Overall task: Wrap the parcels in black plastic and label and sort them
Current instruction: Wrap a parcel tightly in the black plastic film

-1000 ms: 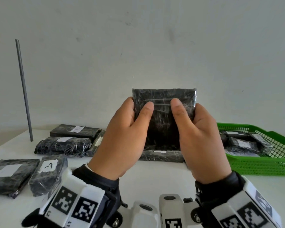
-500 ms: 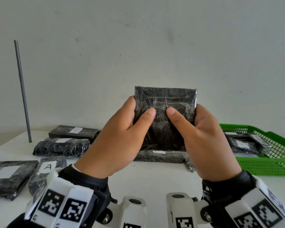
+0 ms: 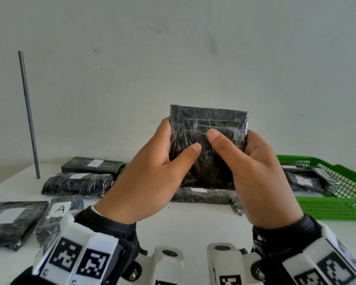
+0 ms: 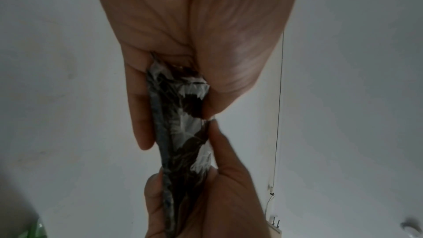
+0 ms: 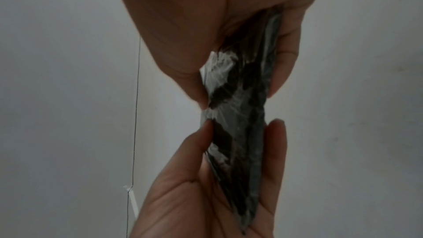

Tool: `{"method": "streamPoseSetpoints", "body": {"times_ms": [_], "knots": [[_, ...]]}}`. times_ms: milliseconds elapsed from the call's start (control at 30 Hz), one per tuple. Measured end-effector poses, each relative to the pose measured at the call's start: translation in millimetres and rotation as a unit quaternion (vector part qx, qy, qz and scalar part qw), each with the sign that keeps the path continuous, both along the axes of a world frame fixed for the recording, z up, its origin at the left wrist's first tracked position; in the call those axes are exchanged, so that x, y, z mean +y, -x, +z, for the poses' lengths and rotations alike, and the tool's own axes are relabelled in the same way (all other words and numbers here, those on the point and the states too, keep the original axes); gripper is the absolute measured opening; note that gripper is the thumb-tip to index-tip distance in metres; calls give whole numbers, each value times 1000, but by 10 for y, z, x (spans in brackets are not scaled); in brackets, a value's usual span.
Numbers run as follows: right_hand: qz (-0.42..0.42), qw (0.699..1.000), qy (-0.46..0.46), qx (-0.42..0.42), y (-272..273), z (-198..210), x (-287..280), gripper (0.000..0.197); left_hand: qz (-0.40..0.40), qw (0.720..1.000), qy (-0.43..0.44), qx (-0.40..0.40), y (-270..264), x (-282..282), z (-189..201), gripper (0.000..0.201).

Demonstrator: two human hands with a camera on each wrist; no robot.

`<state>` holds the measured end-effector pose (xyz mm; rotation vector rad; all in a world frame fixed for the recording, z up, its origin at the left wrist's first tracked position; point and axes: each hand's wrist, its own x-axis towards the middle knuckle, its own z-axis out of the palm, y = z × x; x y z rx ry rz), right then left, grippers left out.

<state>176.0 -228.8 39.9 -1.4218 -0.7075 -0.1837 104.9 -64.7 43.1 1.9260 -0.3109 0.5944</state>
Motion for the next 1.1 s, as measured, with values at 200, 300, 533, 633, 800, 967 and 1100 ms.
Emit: {"method": "streamPoseSetpoints", "body": {"times_ms": [200, 300, 533, 633, 800, 967, 1100], "knots": [[12, 999, -14, 26, 20, 18, 0, 36, 1, 1000, 11, -2, -26, 9, 6, 23], [9, 999, 7, 34, 37, 25, -6, 40, -1, 999, 35, 15, -5, 22, 15, 19], [45, 997, -28, 46, 17, 32, -41, 24, 24, 998, 63, -5, -12, 58, 5, 50], [37, 999, -6, 20, 28, 37, -14, 18, 52, 998, 46, -10, -27, 81, 4, 63], [1, 1000, -6, 9, 16, 17, -2, 17, 60, 995, 59, -47, -23, 12, 7, 33], [-8, 1000, -10, 18, 14, -5, 41, 13, 53, 996, 36, -62, -80, 7, -32, 55], [-17, 999, -23, -17, 4, -22, 58, 14, 31, 998, 38, -39, -133, 43, -70, 70]]}}
